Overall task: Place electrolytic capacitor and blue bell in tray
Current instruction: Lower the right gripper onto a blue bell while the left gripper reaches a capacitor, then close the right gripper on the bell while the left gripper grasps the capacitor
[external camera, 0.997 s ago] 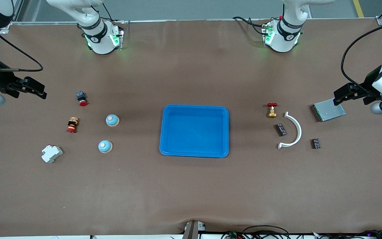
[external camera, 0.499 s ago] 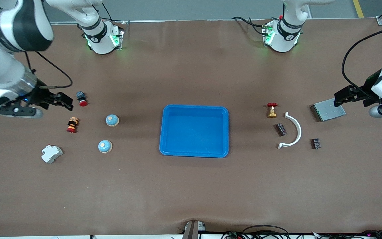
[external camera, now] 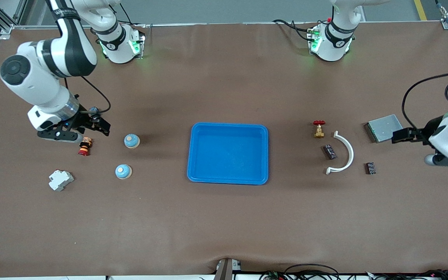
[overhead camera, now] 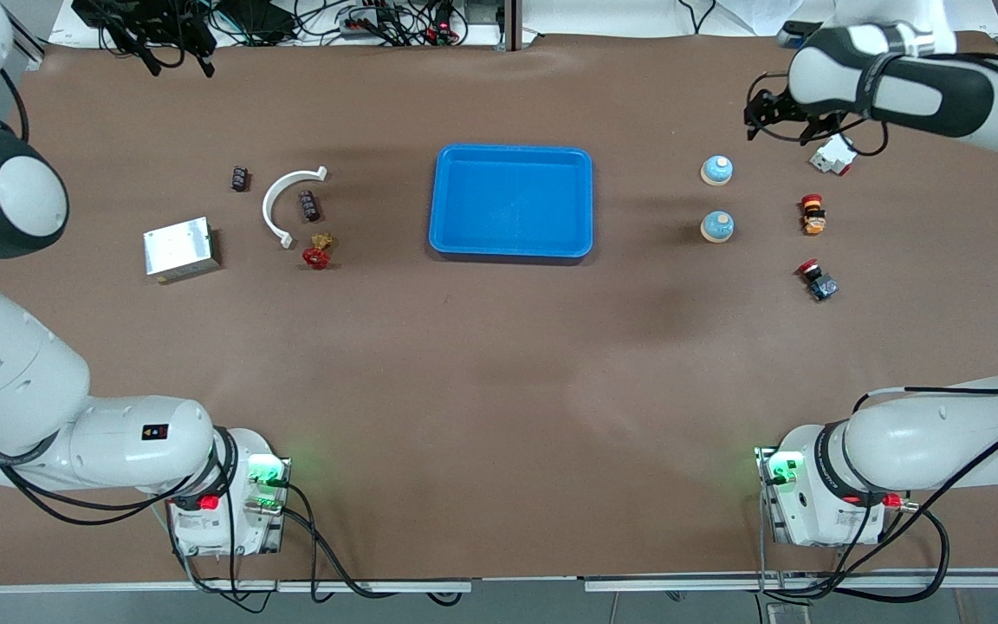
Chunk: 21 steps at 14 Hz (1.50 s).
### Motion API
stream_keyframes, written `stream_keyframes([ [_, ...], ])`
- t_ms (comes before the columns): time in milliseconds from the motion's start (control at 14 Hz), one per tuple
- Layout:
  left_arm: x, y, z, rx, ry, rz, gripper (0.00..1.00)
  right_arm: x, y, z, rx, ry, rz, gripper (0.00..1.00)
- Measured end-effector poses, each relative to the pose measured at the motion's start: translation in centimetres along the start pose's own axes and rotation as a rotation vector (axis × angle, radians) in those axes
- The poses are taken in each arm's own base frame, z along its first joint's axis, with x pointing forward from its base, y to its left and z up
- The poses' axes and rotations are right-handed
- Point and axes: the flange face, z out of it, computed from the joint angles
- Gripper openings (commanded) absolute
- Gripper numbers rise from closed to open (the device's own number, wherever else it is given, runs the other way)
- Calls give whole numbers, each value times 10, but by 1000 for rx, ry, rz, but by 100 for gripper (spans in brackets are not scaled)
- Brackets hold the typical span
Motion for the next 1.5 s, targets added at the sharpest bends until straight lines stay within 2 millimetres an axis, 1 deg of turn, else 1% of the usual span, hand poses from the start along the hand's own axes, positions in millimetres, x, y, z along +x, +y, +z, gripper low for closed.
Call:
stream_keyframes([
  [142, 16, -4, 35, 0, 9, -3, 100, -6, -10, 17, 1, -1, 8, 100],
  [285, 27, -5, 70, 0, 16, -2, 100, -5, -11, 36, 0, -6, 10, 100],
  [427, 35, -6, 100, -1, 7, -2, 100, -2, -11, 57, -1, -12, 11, 100],
  [570, 40, -9, 122, -2, -2, -8, 100, 0, -14, 80, 0, -11, 6, 100],
  [641, 43, -14, 132, -2, 0, -17, 100, -1, -17, 92, 2, -6, 1, 100],
  [926, 51, -42, 175, -7, 7, -62, 100, -7, -19, 135, 3, -5, -7, 100],
  [1068, 52, -49, 191, -10, 4, -112, 100, -9, -19, 147, -2, -12, -14, 100],
  [1282, 53, -38, 201, -11, 7, -192, 100, -13, -20, 157, -4, -7, -23, 100],
  [1496, 52, -33, 221, -10, 32, -205, 100, -27, -15, 170, -1, 3, -26, 100],
])
